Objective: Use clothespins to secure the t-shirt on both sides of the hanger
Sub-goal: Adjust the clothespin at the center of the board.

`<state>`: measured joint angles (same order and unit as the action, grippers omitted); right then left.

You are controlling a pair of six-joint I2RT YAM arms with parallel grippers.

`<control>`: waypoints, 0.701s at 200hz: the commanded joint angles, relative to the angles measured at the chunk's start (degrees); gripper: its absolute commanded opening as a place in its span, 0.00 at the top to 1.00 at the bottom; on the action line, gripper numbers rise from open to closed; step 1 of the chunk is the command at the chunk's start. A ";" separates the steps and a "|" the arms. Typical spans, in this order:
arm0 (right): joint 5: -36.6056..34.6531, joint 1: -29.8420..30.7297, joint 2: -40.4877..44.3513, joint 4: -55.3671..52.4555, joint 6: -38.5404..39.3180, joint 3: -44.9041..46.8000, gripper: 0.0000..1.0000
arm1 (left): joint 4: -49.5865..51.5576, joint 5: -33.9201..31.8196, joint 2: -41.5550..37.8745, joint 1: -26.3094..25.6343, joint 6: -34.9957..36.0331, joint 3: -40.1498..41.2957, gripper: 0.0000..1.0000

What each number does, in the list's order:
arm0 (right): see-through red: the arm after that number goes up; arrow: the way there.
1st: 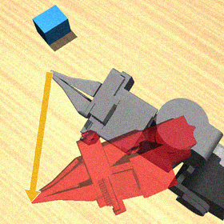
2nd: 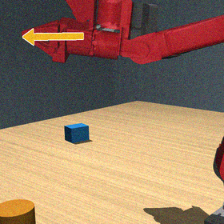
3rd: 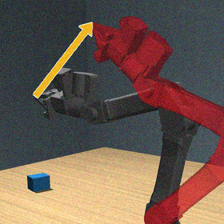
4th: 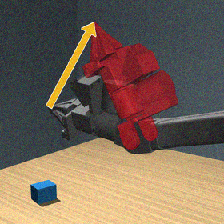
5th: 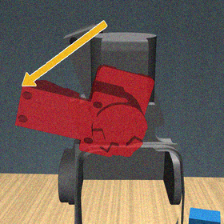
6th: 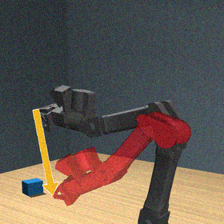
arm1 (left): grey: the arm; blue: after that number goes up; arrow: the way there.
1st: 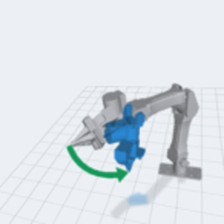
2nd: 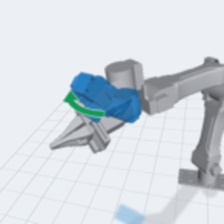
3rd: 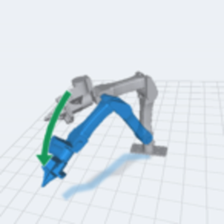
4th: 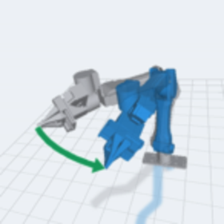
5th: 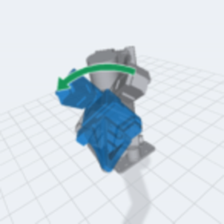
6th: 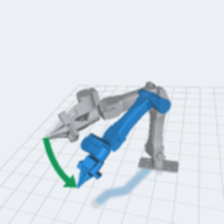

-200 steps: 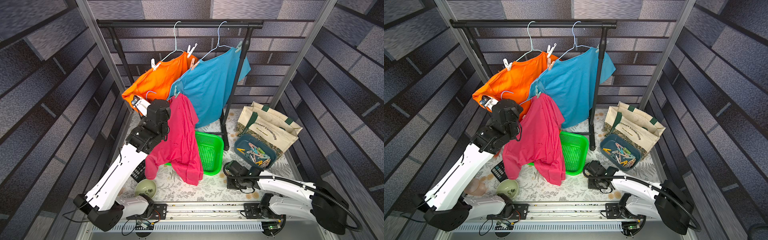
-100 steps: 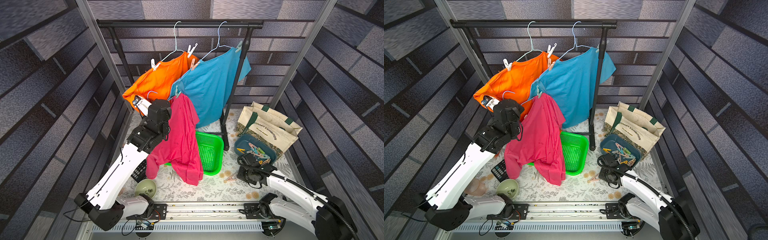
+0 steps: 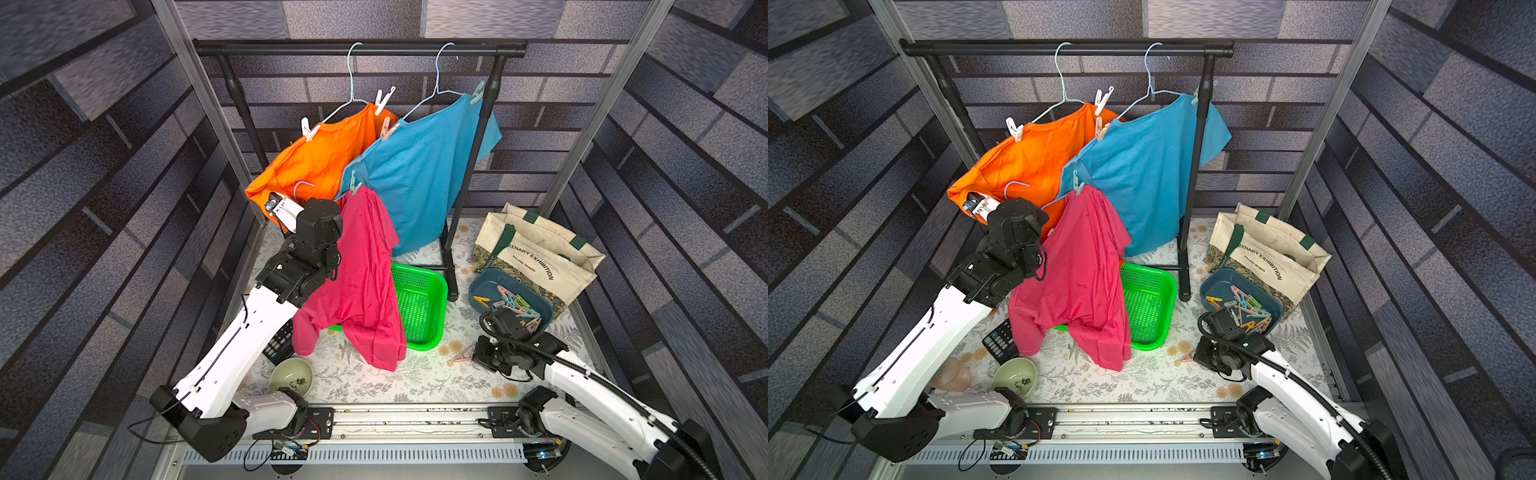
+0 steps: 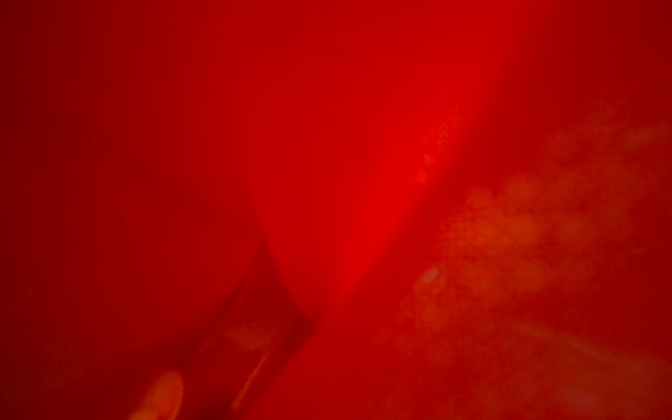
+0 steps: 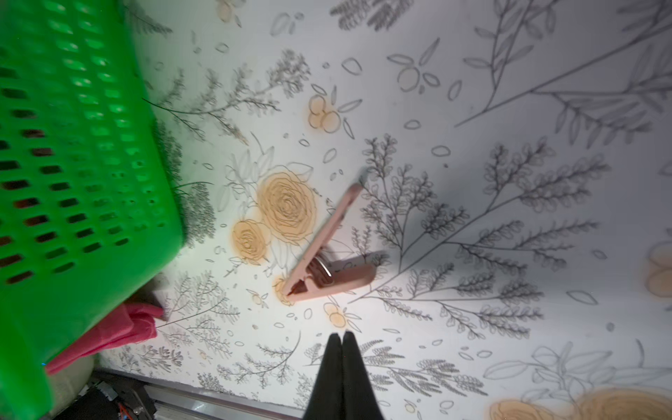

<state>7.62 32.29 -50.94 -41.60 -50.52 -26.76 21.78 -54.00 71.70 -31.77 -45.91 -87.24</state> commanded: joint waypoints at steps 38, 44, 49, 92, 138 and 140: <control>-3.03 0.31 -11.57 4.47 2.49 -0.57 1.00 | -2.44 -1.26 -1.46 0.39 0.26 -0.12 1.00; -4.22 0.23 -13.58 5.26 3.41 -1.52 1.00 | -2.27 -1.24 -1.41 0.23 0.21 -0.12 1.00; -5.70 0.17 -14.66 5.59 4.35 -2.39 1.00 | -2.18 -1.22 -1.41 0.26 0.20 -0.12 1.00; -11.77 -0.65 -23.61 8.71 9.24 -10.14 1.00 | -1.31 -1.16 -1.21 0.27 0.22 -0.15 1.00; -10.66 -0.65 -20.39 6.44 9.38 -13.30 0.96 | -1.64 -0.79 -0.95 0.72 0.21 0.19 1.00; -10.40 -0.65 -19.94 6.16 9.45 -13.31 0.95 | -1.63 -0.70 -0.91 0.74 0.21 0.15 1.00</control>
<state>-2.33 31.97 -74.17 -32.82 -42.26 -38.26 21.85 -54.02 71.70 -31.77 -45.91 -87.24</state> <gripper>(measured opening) 0.045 0.073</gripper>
